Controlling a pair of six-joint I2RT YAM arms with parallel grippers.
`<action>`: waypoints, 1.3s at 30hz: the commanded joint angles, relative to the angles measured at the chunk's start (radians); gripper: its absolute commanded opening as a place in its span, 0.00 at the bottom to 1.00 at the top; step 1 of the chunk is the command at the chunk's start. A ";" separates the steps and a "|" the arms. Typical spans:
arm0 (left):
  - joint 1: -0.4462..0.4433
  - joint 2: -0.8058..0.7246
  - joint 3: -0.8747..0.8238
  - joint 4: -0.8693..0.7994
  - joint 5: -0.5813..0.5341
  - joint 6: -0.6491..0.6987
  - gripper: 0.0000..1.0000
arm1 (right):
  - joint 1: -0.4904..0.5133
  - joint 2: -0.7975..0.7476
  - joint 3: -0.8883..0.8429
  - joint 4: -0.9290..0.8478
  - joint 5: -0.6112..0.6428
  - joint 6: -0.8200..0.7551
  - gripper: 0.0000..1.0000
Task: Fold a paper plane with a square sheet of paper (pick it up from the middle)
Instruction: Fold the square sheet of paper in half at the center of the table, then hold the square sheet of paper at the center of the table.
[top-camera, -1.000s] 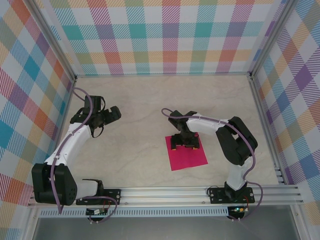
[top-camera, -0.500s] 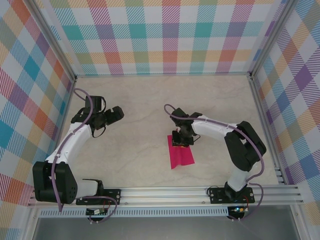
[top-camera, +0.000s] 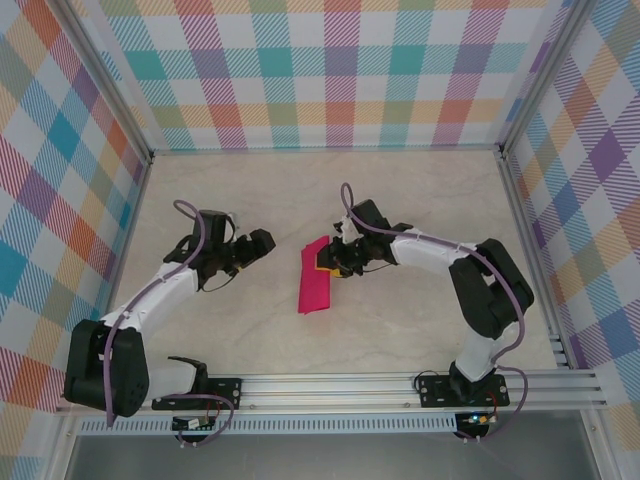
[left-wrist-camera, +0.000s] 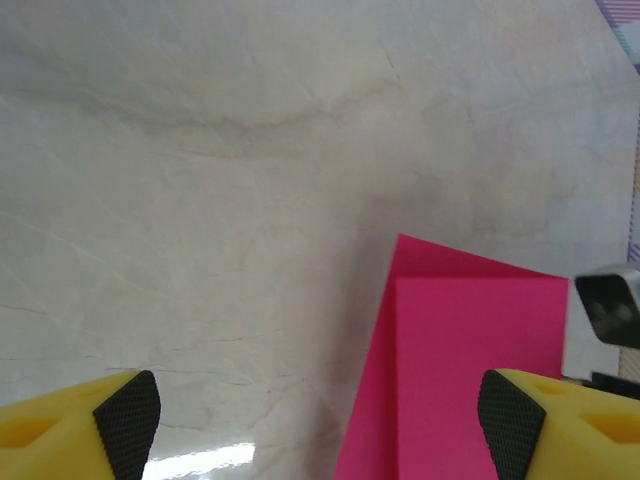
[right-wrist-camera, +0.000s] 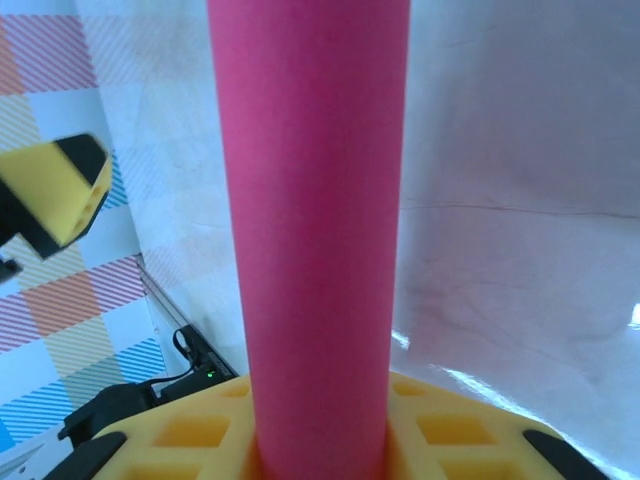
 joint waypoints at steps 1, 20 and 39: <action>-0.050 0.024 -0.029 0.124 0.020 -0.073 0.84 | -0.007 0.048 0.029 -0.072 -0.004 -0.058 0.31; -0.173 0.104 -0.002 0.090 -0.131 -0.036 0.83 | 0.003 0.099 0.112 -0.326 0.384 -0.085 0.56; -0.197 0.206 0.047 0.092 -0.043 -0.064 0.77 | 0.037 0.155 0.157 -0.376 0.449 -0.054 0.58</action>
